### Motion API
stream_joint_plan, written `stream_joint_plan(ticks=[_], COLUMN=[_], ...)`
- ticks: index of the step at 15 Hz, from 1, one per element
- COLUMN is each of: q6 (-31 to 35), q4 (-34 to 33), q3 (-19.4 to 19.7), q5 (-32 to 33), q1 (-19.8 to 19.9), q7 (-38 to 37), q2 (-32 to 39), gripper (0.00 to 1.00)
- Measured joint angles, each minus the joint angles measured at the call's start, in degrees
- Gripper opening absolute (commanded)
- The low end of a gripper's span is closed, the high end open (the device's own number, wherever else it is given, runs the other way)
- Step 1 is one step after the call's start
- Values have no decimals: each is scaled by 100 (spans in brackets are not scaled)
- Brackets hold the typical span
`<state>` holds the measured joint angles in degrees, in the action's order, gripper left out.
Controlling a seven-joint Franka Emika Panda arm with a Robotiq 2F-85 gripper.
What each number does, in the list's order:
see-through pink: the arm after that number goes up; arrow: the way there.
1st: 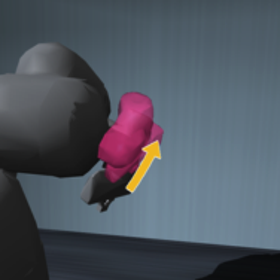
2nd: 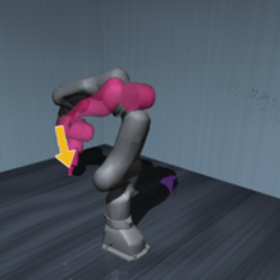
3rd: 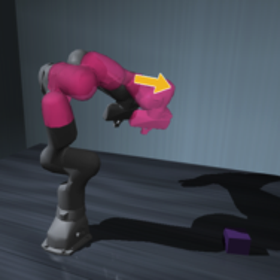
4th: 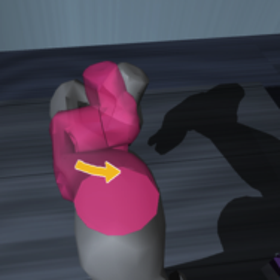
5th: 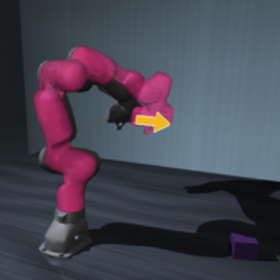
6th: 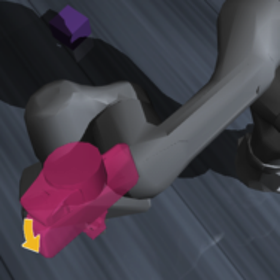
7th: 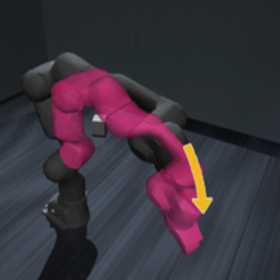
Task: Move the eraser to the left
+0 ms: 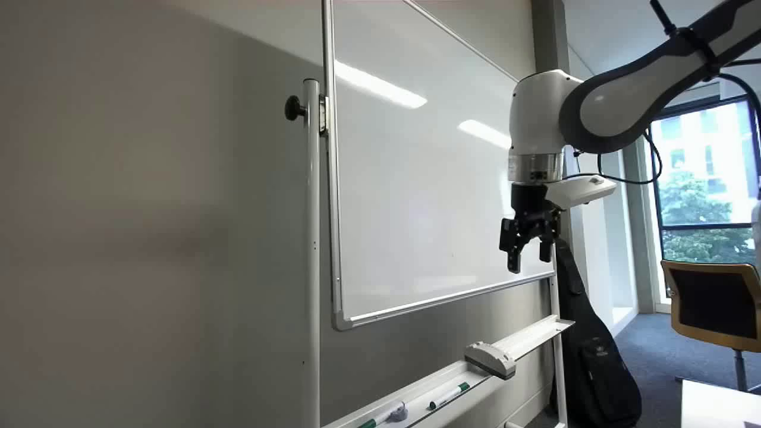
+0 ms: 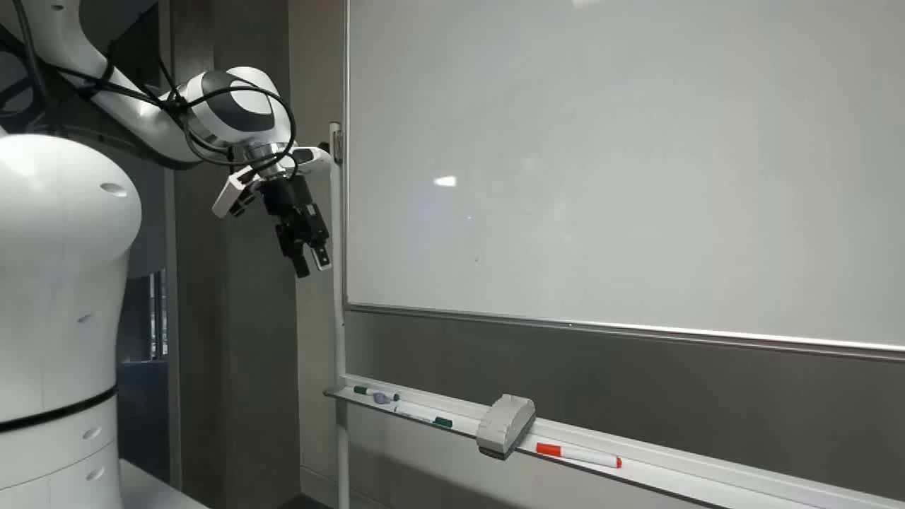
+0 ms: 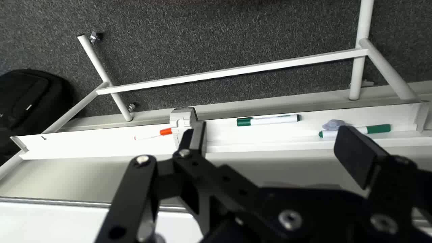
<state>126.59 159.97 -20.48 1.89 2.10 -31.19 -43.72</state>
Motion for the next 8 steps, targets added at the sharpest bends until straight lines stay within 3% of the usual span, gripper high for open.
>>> stream_joint_plan(ticks=[5, 8], q6=[-3, 50], q4=[-2, -1], q3=[0, -21], q5=[19, 427], q1=[3, 176], q7=[0, -15], q2=[11, 208], gripper=[100, 100])
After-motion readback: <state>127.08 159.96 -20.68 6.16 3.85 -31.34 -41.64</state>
